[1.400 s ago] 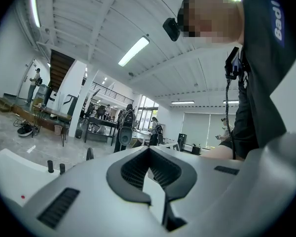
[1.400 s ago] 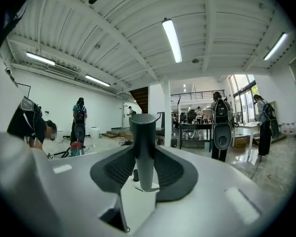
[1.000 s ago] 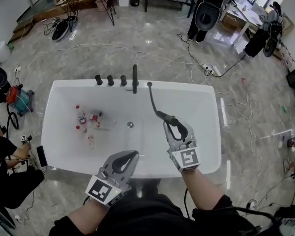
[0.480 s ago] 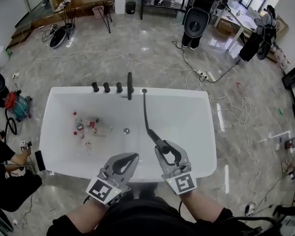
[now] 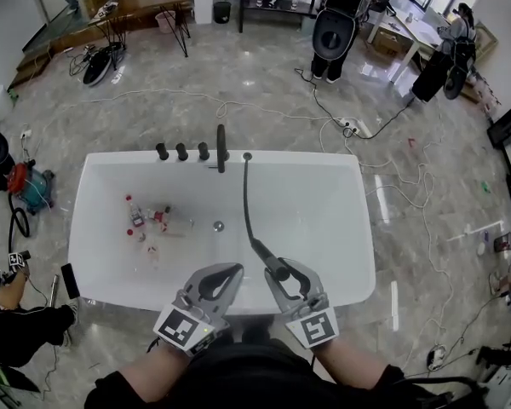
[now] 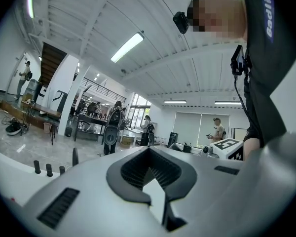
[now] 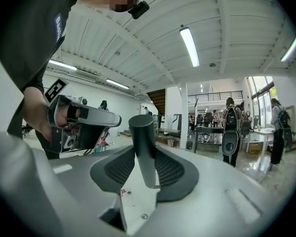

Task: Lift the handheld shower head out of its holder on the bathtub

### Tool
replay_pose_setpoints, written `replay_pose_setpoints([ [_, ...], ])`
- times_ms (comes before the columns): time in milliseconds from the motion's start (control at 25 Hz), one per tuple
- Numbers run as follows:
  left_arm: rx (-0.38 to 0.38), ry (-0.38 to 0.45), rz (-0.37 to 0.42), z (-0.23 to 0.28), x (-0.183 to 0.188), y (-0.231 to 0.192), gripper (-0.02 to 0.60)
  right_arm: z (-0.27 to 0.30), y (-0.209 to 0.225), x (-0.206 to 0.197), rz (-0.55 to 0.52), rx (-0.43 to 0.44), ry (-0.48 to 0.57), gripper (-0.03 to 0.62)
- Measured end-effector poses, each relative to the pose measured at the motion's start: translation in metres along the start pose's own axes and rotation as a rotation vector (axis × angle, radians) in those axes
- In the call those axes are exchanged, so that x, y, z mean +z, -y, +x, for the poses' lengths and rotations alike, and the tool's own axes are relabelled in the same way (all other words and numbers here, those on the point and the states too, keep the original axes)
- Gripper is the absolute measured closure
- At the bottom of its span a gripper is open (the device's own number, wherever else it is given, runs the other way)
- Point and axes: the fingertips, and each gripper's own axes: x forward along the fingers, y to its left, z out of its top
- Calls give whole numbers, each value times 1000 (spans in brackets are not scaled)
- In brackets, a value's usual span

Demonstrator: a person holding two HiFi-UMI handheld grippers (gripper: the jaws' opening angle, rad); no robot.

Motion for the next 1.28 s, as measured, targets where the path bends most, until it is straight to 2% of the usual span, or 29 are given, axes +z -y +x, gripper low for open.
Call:
replay_pose_setpoints([
  [200, 8, -7, -9, 3, -6, -5, 581, 9, -1, -11, 16, 3, -16, 474],
  [1280, 35, -4, -27, -2, -7, -3, 581, 18, 11, 0, 36, 3, -6, 474],
])
